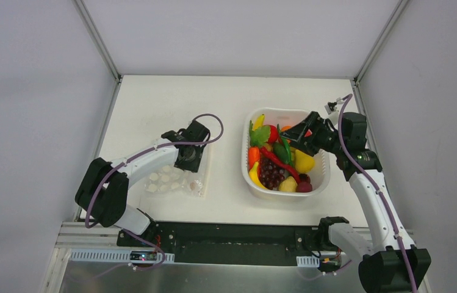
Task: Place the food in the zip-top bag and seal the zipper
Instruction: Pick up the zipper food storage bag at the center of the board.
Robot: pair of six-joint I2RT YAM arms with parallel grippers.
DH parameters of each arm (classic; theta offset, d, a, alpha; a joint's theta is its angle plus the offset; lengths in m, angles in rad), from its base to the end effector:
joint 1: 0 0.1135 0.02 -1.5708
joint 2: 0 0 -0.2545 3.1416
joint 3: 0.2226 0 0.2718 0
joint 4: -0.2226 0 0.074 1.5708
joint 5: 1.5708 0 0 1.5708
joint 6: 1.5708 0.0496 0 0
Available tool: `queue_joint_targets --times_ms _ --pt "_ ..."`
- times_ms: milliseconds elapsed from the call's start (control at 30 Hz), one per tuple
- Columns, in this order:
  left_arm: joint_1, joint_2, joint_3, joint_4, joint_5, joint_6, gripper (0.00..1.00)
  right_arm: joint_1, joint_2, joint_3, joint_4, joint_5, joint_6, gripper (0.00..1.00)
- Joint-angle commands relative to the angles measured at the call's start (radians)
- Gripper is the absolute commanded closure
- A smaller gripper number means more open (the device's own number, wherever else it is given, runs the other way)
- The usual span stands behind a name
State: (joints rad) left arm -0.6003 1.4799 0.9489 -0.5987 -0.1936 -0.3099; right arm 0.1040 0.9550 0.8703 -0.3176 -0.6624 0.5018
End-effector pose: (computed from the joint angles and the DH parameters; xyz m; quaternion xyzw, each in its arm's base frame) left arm 0.2597 -0.1663 0.1735 0.1196 0.9640 -0.0110 0.2370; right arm 0.2418 0.0559 0.3143 -0.0200 0.8087 0.4145 0.4169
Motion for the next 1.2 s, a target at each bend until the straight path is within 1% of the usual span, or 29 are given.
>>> queue_joint_targets --times_ms 0,167,267,333,467,567,600,700,767,833,900,933,1000,1167 --pt "0.01 -0.025 -0.02 0.023 0.012 0.0 0.78 0.008 -0.005 0.0 0.029 -0.013 0.009 0.25" --pt "0.011 -0.049 -0.023 0.016 -0.012 -0.001 1.0 0.012 -0.004 -0.003 0.026 -0.019 0.008 0.25" --pt "0.011 -0.096 -0.027 0.018 -0.003 -0.002 1.0 0.015 -0.007 0.002 0.028 -0.034 0.008 0.25" --pt "0.011 -0.159 -0.03 0.023 0.029 -0.004 1.0 0.019 -0.01 0.01 0.038 -0.069 0.007 0.26" --pt "0.011 -0.335 -0.074 0.094 0.124 -0.01 1.0 0.04 -0.019 0.009 0.124 -0.195 0.039 0.27" --pt "0.011 -0.449 -0.109 0.146 0.222 -0.021 1.0 0.096 -0.016 0.016 0.168 -0.214 0.073 0.28" --pt "0.011 -0.475 -0.115 0.149 0.24 -0.028 1.0 0.124 -0.012 0.025 0.17 -0.196 0.073 0.28" --pt "0.01 -0.533 -0.125 0.151 0.312 -0.043 1.0 0.22 0.012 0.043 0.182 -0.134 0.063 0.36" --pt "0.011 -0.571 -0.138 0.167 0.342 -0.067 1.0 0.301 0.041 0.057 0.191 -0.086 0.059 0.41" --pt "0.01 -0.598 -0.158 0.2 0.381 -0.088 1.0 0.39 0.078 0.077 0.192 -0.033 0.053 0.48" --pt "0.01 -0.617 -0.171 0.221 0.419 -0.106 1.0 0.472 0.112 0.097 0.186 0.043 0.04 0.53" --pt "0.01 -0.625 -0.176 0.226 0.433 -0.112 1.0 0.516 0.128 0.113 0.167 0.125 0.032 0.54" --pt "0.01 -0.636 -0.184 0.236 0.465 -0.123 1.0 0.587 0.158 0.116 0.167 0.217 0.02 0.54" --pt "0.01 -0.666 -0.215 0.281 0.528 -0.15 1.0 0.648 0.236 0.086 0.256 0.284 0.067 0.57"
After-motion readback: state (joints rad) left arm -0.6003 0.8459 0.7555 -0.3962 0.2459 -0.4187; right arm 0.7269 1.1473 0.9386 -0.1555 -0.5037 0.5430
